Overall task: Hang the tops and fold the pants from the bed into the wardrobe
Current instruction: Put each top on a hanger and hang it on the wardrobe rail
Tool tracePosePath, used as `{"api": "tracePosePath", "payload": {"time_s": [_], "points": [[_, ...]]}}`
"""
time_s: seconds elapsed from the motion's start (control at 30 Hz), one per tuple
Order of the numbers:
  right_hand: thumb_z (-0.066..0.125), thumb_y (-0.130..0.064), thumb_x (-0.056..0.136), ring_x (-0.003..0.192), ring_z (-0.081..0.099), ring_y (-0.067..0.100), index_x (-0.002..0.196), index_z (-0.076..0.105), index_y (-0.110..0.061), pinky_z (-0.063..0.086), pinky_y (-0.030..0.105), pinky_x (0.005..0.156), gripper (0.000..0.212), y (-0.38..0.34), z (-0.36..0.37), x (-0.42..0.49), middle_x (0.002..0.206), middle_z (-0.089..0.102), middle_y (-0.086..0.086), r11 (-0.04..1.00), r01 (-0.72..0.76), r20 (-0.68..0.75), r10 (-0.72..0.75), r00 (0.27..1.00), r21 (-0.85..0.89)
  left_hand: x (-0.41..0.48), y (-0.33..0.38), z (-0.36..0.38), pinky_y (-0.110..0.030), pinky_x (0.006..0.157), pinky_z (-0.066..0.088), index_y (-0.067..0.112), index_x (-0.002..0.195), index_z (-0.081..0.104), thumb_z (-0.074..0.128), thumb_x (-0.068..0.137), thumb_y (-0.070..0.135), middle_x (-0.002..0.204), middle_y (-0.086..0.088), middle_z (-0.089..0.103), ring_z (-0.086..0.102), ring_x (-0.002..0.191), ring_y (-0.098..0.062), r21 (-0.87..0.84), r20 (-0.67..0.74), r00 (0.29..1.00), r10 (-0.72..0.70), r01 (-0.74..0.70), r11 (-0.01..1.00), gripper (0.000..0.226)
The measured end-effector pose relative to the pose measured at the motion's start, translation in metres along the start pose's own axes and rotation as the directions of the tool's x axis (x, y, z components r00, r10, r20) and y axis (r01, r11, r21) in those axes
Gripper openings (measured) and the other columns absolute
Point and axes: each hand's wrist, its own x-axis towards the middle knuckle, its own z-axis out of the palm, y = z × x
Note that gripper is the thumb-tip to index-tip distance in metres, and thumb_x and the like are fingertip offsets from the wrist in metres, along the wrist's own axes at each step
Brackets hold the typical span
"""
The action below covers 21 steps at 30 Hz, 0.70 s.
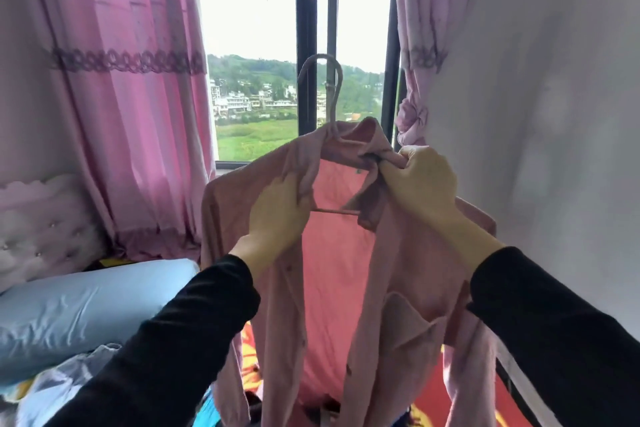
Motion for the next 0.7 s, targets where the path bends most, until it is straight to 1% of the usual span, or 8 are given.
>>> {"api": "tracePosePath", "payload": {"time_s": [0.1,0.17,0.37,0.5,0.53,0.6,0.63,0.7], "points": [[0.057,-0.040,0.085,0.069,0.051,0.030,0.057,0.046,-0.017,0.033,0.032,0.062,0.038,0.003,-0.010,0.016,0.062,0.049,0.002,1.000,0.003,-0.018,-0.003,1.000,-0.010,0.028,0.018,-0.042,-0.030,0.078,0.051,0.017,0.090,0.069,0.049,0.089,0.020,0.095,-0.008,0.072,0.065,0.081,-0.020,-0.531,-0.032,0.999,-0.019,-0.001,0.848,0.021],[0.057,-0.040,0.085,0.071,0.054,0.030,0.061,0.053,-0.015,0.036,0.033,0.063,0.036,0.002,-0.015,0.029,0.065,0.053,0.005,1.000,0.016,0.002,-0.016,1.000,-0.010,0.036,0.037,-0.071,-0.030,0.073,0.050,0.012,0.086,0.071,0.053,0.087,0.017,0.091,-0.007,0.071,0.062,0.074,-0.019,-0.719,-0.009,0.999,0.047,-0.039,0.694,0.019],[0.056,-0.028,0.084,0.065,0.046,0.027,0.062,0.051,-0.012,0.032,0.031,0.062,0.029,-0.039,-0.041,0.078,0.060,0.046,-0.001,0.997,0.076,-0.105,-0.076,0.992,-0.006,0.022,0.047,-0.095,-0.023,0.072,0.036,-0.009,0.069,0.053,0.056,0.080,0.016,0.088,-0.011,0.046,0.046,0.081,-0.009,-0.637,0.059,0.947,0.316,-0.208,0.743,0.028],[0.055,-0.026,0.083,0.067,0.050,0.027,0.072,0.062,-0.007,0.034,0.030,0.062,0.023,-0.045,-0.024,0.070,0.065,0.054,0.005,0.992,0.109,-0.032,-0.111,0.993,-0.058,0.017,0.028,-0.100,-0.024,0.063,0.039,0.004,0.063,0.059,0.058,0.078,0.034,0.076,0.004,0.048,0.047,0.068,-0.007,-0.405,0.408,0.840,0.358,-0.185,0.896,0.034],[0.056,-0.027,0.083,0.067,0.052,0.027,0.073,0.064,-0.007,0.035,0.030,0.061,0.023,-0.040,-0.018,0.066,0.067,0.057,0.007,0.993,0.110,-0.019,-0.111,0.994,-0.048,0.017,0.019,-0.101,-0.024,0.061,0.036,0.003,0.062,0.057,0.058,0.077,0.043,0.070,0.003,0.047,0.044,0.063,-0.007,-0.371,0.369,0.872,0.322,-0.180,0.911,0.042],[0.059,-0.028,0.083,0.069,0.055,0.026,0.072,0.066,-0.008,0.037,0.030,0.061,0.024,-0.033,-0.012,0.061,0.068,0.060,0.007,0.995,0.099,0.002,-0.099,0.995,-0.009,0.020,0.004,-0.105,-0.017,0.063,0.035,0.007,0.072,0.061,0.059,0.078,0.048,0.076,0.000,0.053,0.046,0.067,-0.006,-0.355,0.009,0.984,0.178,-0.163,0.920,0.042],[0.061,-0.030,0.082,0.069,0.056,0.026,0.070,0.066,-0.009,0.040,0.031,0.060,0.025,-0.031,-0.009,0.061,0.066,0.060,0.005,0.996,0.082,0.010,-0.083,0.997,0.025,0.023,-0.002,-0.107,-0.014,0.068,0.036,0.015,0.084,0.063,0.061,0.081,0.047,0.087,0.003,0.057,0.050,0.077,-0.005,-0.326,-0.143,0.982,0.122,-0.163,0.931,0.032],[0.068,-0.034,0.078,0.065,0.058,0.020,0.066,0.066,-0.010,0.045,0.032,0.061,0.027,-0.035,-0.009,0.066,0.061,0.060,0.002,0.991,0.046,0.023,-0.050,0.999,0.126,0.033,-0.008,-0.114,-0.022,0.079,0.041,0.029,0.113,0.060,0.060,0.089,0.047,0.104,0.011,0.058,0.054,0.094,-0.007,-0.188,-0.061,0.994,0.088,-0.098,0.977,0.030]]}}
